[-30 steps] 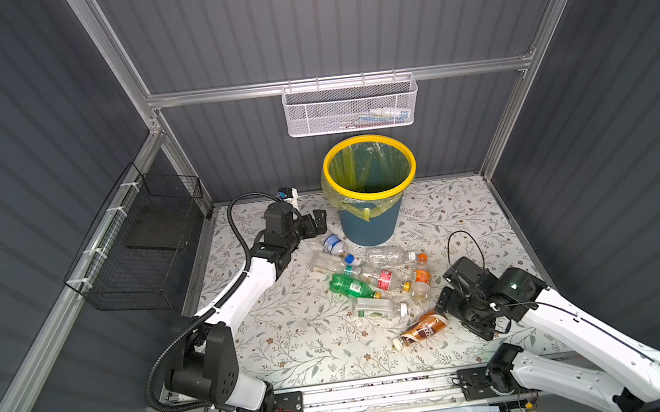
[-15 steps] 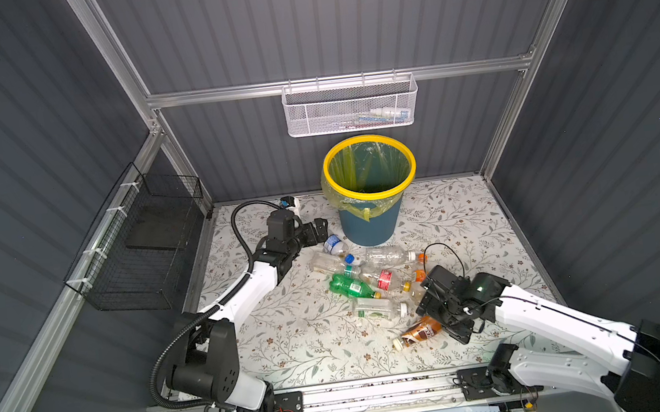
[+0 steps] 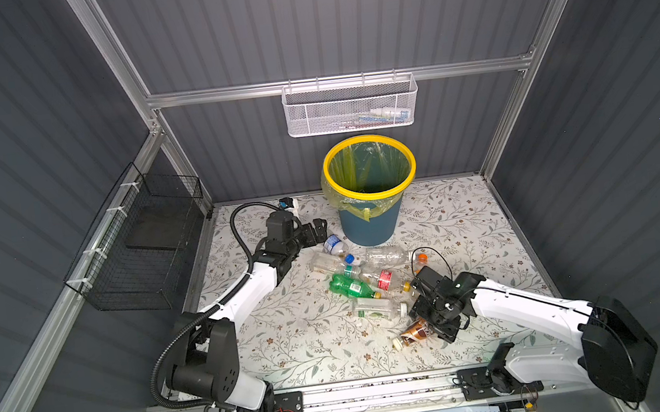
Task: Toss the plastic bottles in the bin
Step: 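Grasp the brown-labelled bottle with the right gripper while the left gripper withdraws, then lift the brown-labelled bottle over the bin with the right gripper and release it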
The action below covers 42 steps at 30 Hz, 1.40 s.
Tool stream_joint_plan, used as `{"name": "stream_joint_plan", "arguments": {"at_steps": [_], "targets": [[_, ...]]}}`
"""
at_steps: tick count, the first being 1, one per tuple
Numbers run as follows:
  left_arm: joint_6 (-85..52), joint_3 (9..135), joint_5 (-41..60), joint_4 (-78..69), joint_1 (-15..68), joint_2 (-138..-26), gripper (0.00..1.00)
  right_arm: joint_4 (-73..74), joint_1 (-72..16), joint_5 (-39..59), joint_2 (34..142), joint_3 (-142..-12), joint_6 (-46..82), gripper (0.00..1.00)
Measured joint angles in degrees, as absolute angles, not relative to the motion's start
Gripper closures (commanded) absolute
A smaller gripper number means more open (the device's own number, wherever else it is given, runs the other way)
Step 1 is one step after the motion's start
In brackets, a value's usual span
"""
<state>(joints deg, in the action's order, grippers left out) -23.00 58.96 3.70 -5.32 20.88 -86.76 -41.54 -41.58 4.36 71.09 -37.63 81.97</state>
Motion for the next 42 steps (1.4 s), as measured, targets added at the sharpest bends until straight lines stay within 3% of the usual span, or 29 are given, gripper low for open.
{"name": "stream_joint_plan", "arguments": {"at_steps": [3, 10, 23, 34, 42], "targets": [[-23.0, 59.0, 3.7, -5.2, 20.9, -86.8, 0.0, -40.1, -40.2, 5.7, 71.7, -35.8, 81.7, 0.24], [-23.0, 59.0, 3.7, -3.7, 20.9, -86.8, 0.0, -39.0, -36.3, 5.6, 71.5, -35.3, 78.0, 0.41], [-22.6, 58.6, 2.8, 3.5, 20.9, -85.7, 0.0, -33.0, -29.8, 9.5, 61.9, -35.4, 61.9, 0.47], [-23.2, 55.8, 2.8, 7.3, 20.9, -78.8, 0.0, -38.0, -18.7, 8.4, 52.6, -48.5, 44.0, 0.48], [-22.9, 54.0, 2.8, 10.5, 20.9, -73.0, 0.0, -38.1, -15.2, 3.0, 49.1, -57.3, 34.2, 0.47]]}}
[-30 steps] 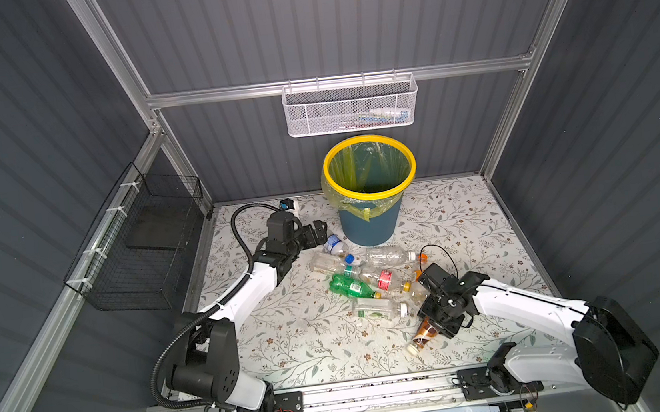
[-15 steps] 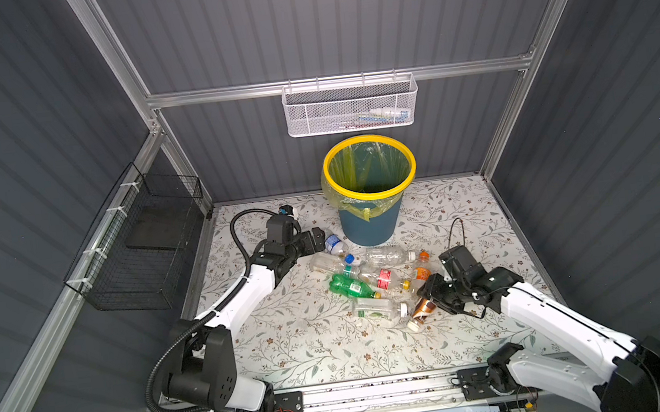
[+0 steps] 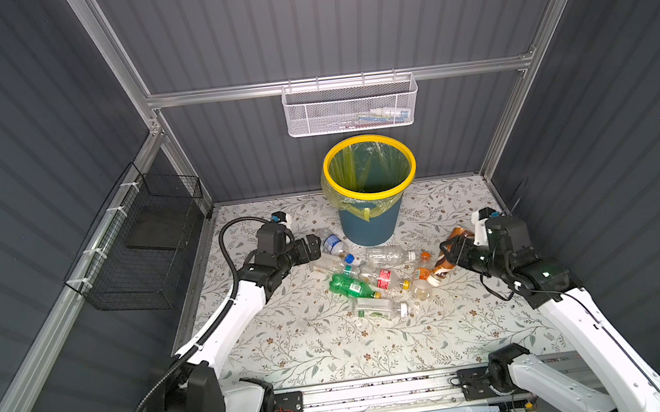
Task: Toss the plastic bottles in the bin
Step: 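Lift the brown-labelled bottle over the bin with the right gripper and release it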
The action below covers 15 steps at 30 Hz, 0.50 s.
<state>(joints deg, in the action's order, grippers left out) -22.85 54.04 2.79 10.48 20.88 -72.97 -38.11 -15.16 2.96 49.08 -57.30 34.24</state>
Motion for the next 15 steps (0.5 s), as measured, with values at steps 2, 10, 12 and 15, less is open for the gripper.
{"name": "stream_joint_plan", "arguments": {"at_steps": [2, 10, 12, 15], "targets": [[-22.2, 53.8, 2.8, 11.2, 20.9, -71.4, 0.0, -37.6, -15.0, 1.0, 48.1, -60.5, 31.9, 0.47], [-21.0, 50.9, 3.1, 12.6, 20.9, -67.1, 0.0, -28.9, -14.9, -5.1, 40.9, -65.6, 23.4, 0.47], [-20.4, 50.9, 3.5, 12.9, 20.9, -66.7, 0.01, -25.5, -14.9, -5.9, 39.6, -65.7, 21.6, 0.47], [-19.1, 50.8, 4.9, 13.2, 21.0, -65.1, 0.03, -20.9, -14.9, -6.2, 39.2, -66.8, 19.0, 0.47]]}}
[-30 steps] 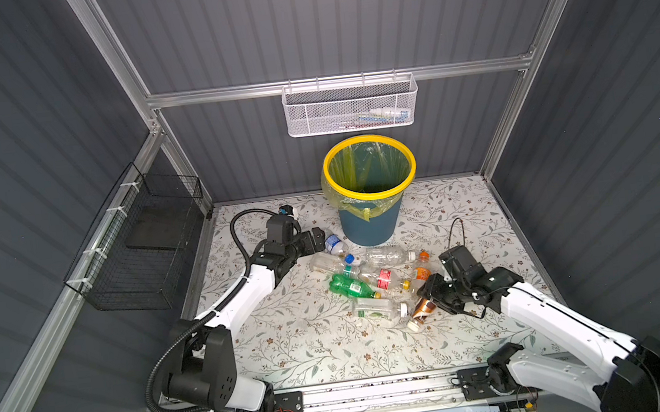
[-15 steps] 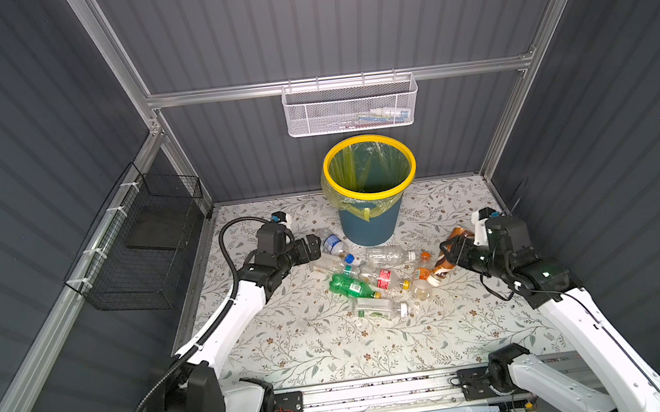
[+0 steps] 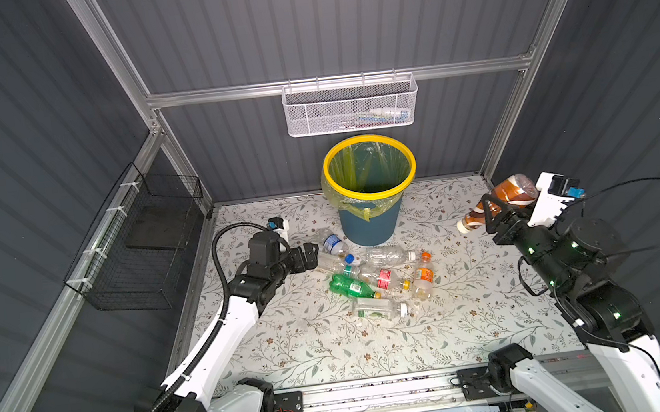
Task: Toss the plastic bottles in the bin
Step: 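Lift the brown-labelled bottle over the bin with the right gripper and release it, then grasp the clear white-capped bottle with the left gripper while the right gripper withdraws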
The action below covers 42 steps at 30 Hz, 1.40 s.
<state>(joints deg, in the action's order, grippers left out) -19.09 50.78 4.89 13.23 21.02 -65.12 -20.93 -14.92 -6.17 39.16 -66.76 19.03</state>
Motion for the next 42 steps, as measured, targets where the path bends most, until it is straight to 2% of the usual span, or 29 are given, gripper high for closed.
{"name": "stream_joint_plan", "arguments": {"at_steps": [4, 7, 12, 13, 17, 19, 21, 25, 29, 36, 42], "targets": [[-17.0, 49.6, 5.2, 13.6, 22.8, -60.2, 0.04, -14.8, -14.9, -5.3, 42.1, -71.2, 16.8, 0.47], [-15.3, 49.6, 5.0, 14.2, 25.2, -57.5, 0.05, -10.3, -14.9, -3.2, 48.5, -78.0, 16.4, 0.47], [-12.4, 49.6, 2.8, 17.0, 30.8, -57.0, 0.06, -6.0, -14.9, 3.3, 71.5, -100.3, 17.5, 0.45], [-12.0, 49.6, 2.6, 17.5, 31.5, -57.0, 0.06, -6.3, -15.0, 4.3, 76.0, -104.5, 17.8, 0.43], [-9.7, 49.7, 2.1, 19.7, 33.7, -57.5, 0.05, -14.8, -16.0, 6.9, 95.9, -121.4, 17.8, 0.09], [-8.2, 50.2, 1.6, 21.9, 34.5, -58.6, 0.06, -21.9, -16.3, 7.4, 103.6, -128.2, 17.3, 0.02], [-6.8, 51.4, 1.0, 24.2, 35.5, -60.4, 0.06, -27.9, -16.5, 7.4, 107.8, -130.8, 16.6, 0.01], [-4.7, 53.2, 0.0, 26.2, 39.1, -63.3, 0.05, -33.1, -16.4, 6.9, 105.8, -127.1, 16.2, 0.01], [-2.2, 56.0, -2.3, 28.1, 45.1, -68.2, 0.03, -32.0, -15.1, 6.0, 95.7, -118.9, 16.4, 0.01], [2.1, 58.8, -3.7, 30.3, 52.8, -76.3, 0.0, -22.7, -9.2, 5.5, 75.7, -96.6, 19.6, 0.01], [4.8, 61.5, -2.8, 31.3, 57.3, -82.8, 0.02, -20.0, -1.6, 7.4, 67.8, -79.3, 24.1, 0.01]]}}
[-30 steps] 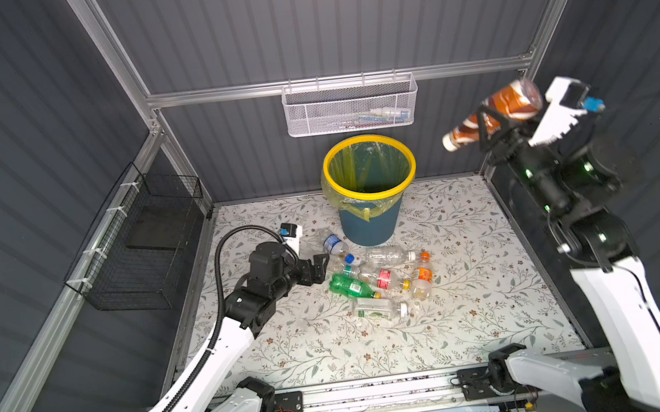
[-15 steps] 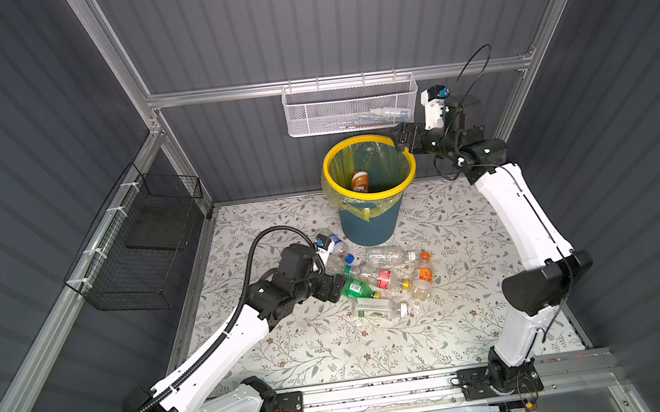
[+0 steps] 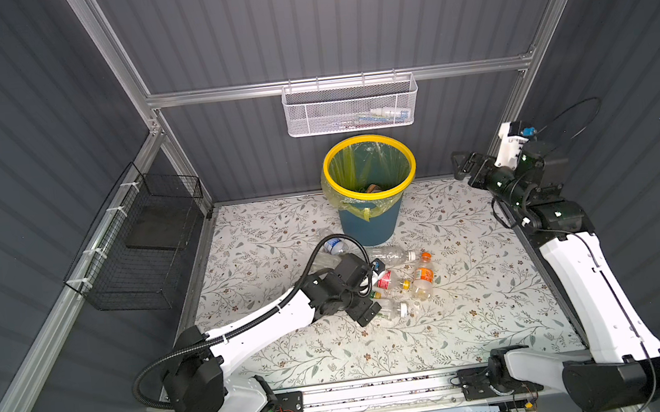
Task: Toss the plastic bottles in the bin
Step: 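Grasp the clear white-capped bottle with the left gripper while the right gripper withdraws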
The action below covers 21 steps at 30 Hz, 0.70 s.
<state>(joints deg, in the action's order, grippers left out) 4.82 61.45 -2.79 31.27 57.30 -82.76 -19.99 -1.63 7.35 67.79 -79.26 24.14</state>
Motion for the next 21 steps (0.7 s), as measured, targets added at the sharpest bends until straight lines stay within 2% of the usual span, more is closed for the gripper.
{"name": "stream_joint_plan", "arguments": {"at_steps": [6, 15, 21], "targets": [[7.2, 62.3, -1.4, 31.1, 60.1, -88.8, 0.04, -19.7, 3.9, 10.4, 64.2, -70.7, 27.5, 0.01], [12.5, 67.5, -2.1, 30.6, 60.5, -97.3, 0.08, -17.0, 6.9, 13.8, 61.3, -66.4, 30.7, 0.01], [14.6, 68.3, -2.2, 31.0, 60.7, -100.9, 0.17, -16.3, 7.6, 15.2, 61.7, -63.7, 32.3, 0.01]]}}
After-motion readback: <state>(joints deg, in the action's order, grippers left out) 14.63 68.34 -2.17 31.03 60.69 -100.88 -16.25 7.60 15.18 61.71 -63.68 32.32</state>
